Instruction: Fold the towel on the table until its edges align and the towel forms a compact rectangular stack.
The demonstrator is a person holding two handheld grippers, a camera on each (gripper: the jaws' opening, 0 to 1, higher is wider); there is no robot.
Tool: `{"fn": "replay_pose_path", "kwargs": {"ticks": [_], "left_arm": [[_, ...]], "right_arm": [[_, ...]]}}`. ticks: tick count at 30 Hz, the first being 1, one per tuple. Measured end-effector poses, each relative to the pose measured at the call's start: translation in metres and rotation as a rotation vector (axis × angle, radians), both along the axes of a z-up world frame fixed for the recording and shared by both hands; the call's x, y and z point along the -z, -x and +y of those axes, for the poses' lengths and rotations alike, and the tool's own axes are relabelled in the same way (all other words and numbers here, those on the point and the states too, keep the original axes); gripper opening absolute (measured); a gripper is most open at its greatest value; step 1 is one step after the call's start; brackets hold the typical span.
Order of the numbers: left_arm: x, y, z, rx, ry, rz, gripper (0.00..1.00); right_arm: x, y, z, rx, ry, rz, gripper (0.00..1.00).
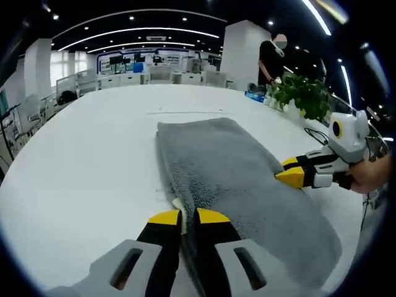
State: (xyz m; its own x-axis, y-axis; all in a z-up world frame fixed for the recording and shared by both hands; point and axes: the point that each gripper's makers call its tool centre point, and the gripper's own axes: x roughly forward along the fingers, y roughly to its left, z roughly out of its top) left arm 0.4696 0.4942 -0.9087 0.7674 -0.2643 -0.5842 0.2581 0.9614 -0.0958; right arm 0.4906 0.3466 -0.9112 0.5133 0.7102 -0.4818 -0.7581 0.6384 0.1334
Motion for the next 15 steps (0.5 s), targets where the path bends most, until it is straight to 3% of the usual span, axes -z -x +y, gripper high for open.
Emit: {"fn": "replay_pose_path", "kwargs": {"ticks": [3,6,15], "left_arm": [[0.000,0.001,-0.009,0.008,0.012,0.004,0.08],[0.000,0.001,-0.023,0.024,0.010,0.002,0.08],[-0.001,0.001,-0.086,0.091,-0.021,-0.034,0.07]], "right_arm": [[-0.001,0.003,-0.007,-0.014,0.025,-0.025,0.06],[0.000,0.005,-0.025,0.046,-0.013,0.035,0.06],[-0.001,0.008,-0.081,0.059,0.048,-0.010,0.06]]}}
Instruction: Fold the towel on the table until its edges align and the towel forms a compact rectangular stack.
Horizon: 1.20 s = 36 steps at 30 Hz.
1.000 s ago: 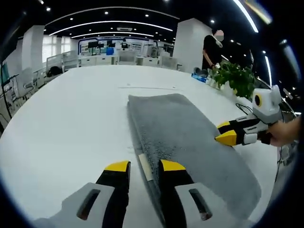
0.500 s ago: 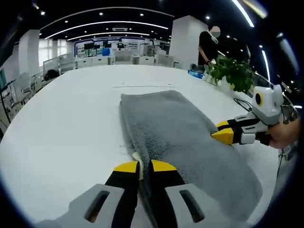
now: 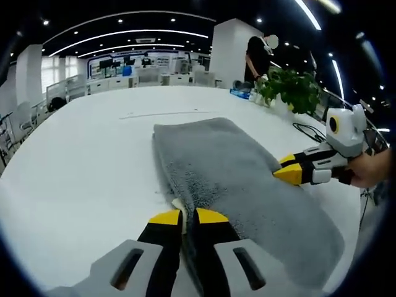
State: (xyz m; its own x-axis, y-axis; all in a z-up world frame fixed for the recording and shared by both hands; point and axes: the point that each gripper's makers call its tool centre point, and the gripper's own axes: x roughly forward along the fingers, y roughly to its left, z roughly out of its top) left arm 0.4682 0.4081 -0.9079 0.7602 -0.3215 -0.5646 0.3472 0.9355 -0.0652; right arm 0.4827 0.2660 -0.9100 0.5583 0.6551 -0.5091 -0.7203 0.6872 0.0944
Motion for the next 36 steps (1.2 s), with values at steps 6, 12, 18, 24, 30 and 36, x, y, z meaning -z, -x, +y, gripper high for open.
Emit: {"fn": "replay_pose_path", "kwargs": {"ticks": [6,12,18,24,30,36], "left_arm": [[0.000,0.000,-0.037,0.057,0.014,-0.014,0.07],[0.000,0.006,-0.057,0.064,0.035,-0.016,0.07],[0.000,0.005,-0.056,0.070,0.023,-0.017,0.08],[0.000,0.006,-0.056,0.093,-0.018,-0.010,0.08],[-0.004,0.004,-0.055,0.133,-0.078,-0.030,0.14],[-0.036,0.005,-0.050,0.167,-0.030,-0.098,0.33]], "right_arm": [[0.000,0.000,-0.039,0.026,0.027,-0.006,0.06],[0.001,0.006,-0.060,0.079,0.011,-0.015,0.06],[-0.002,0.005,-0.059,0.091,0.108,-0.066,0.06],[-0.003,0.005,-0.057,0.087,0.144,-0.060,0.07],[-0.011,0.009,-0.064,0.065,0.153,-0.055,0.15],[-0.025,0.019,-0.062,0.004,0.142,-0.073,0.22]]}}
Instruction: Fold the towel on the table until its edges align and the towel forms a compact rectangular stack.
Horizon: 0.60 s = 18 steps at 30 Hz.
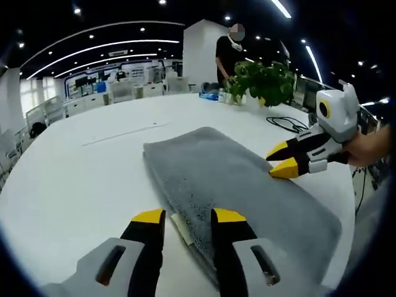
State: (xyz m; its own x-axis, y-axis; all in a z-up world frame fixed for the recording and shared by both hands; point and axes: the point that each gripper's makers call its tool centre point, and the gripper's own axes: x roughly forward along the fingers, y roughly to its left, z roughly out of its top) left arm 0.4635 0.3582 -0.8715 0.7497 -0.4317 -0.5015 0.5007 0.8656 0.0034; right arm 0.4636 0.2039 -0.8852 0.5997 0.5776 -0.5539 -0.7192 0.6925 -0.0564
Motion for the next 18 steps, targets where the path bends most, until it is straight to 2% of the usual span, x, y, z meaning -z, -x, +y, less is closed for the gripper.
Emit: {"fn": "replay_pose_path", "kwargs": {"ticks": [2,4,5,6,8,13,18], "left_arm": [[-0.009,0.004,0.000,0.032,-0.025,-0.018,0.36],[-0.013,0.010,-0.005,0.079,-0.044,-0.012,0.40],[-0.013,0.015,-0.008,0.108,-0.046,0.003,0.42],[-0.009,0.025,-0.015,0.152,-0.037,0.048,0.44],[-0.006,0.033,-0.019,0.187,-0.050,0.068,0.47],[-0.005,0.059,-0.032,0.271,-0.109,0.072,0.51],[0.000,0.089,-0.042,0.401,-0.217,0.075,0.53]], "right_arm": [[-0.008,0.006,0.002,-0.026,-0.010,-0.008,0.26],[-0.011,0.013,0.007,-0.063,-0.029,0.008,0.29],[-0.012,0.017,0.009,-0.078,-0.036,0.021,0.31],[-0.014,0.021,0.010,-0.101,-0.029,0.014,0.33],[-0.017,0.027,0.011,-0.132,-0.013,0.004,0.35],[-0.023,0.043,0.016,-0.205,-0.013,0.001,0.38],[-0.021,0.068,0.018,-0.299,0.031,0.000,0.38]]}}
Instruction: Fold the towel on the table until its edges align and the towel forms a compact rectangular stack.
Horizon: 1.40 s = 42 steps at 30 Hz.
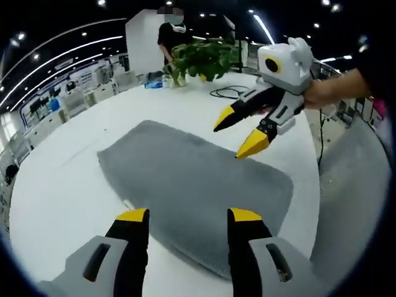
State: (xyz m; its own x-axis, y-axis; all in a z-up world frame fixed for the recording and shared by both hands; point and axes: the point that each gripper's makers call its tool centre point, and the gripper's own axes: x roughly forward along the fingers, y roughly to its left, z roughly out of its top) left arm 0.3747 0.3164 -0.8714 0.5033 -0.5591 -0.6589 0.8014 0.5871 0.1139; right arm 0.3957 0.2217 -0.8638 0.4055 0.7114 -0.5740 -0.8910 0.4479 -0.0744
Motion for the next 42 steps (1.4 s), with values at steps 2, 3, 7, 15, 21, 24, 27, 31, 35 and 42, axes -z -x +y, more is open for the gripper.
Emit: {"fn": "replay_pose_path", "kwargs": {"ticks": [2,3,7,15,21,24,27,31,35,42], "left_arm": [[0.002,0.012,-0.004,0.058,-0.046,-0.009,0.53],[0.003,0.016,-0.006,0.077,-0.061,-0.012,0.53],[0.010,0.034,-0.010,0.116,-0.118,-0.020,0.53],[0.020,0.062,-0.011,0.175,-0.159,0.001,0.50],[0.026,0.074,0.000,0.214,-0.237,-0.002,0.43],[0.031,0.078,0.004,0.223,-0.255,0.003,0.40],[0.036,0.080,0.004,0.236,-0.257,0.005,0.40],[0.033,0.077,0.004,0.247,-0.250,-0.003,0.36],[0.034,0.073,0.005,0.234,-0.234,0.013,0.29],[0.038,0.072,0.006,0.248,-0.212,0.064,0.26]], "right_arm": [[0.001,0.009,0.001,-0.021,0.010,0.000,0.38],[0.002,0.014,0.002,-0.033,0.012,0.004,0.38],[0.002,0.027,0.006,-0.060,0.014,0.008,0.38],[0.007,0.057,0.011,-0.133,0.063,-0.004,0.38],[0.011,0.076,0.010,-0.174,0.098,-0.010,0.37],[0.017,0.086,0.008,-0.197,0.132,-0.018,0.37],[0.021,0.093,0.008,-0.198,0.136,-0.005,0.36],[0.034,0.106,0.003,-0.244,0.193,0.001,0.35],[0.045,0.111,-0.001,-0.271,0.223,0.007,0.35],[0.049,0.103,-0.003,-0.273,0.224,0.003,0.25]]}}
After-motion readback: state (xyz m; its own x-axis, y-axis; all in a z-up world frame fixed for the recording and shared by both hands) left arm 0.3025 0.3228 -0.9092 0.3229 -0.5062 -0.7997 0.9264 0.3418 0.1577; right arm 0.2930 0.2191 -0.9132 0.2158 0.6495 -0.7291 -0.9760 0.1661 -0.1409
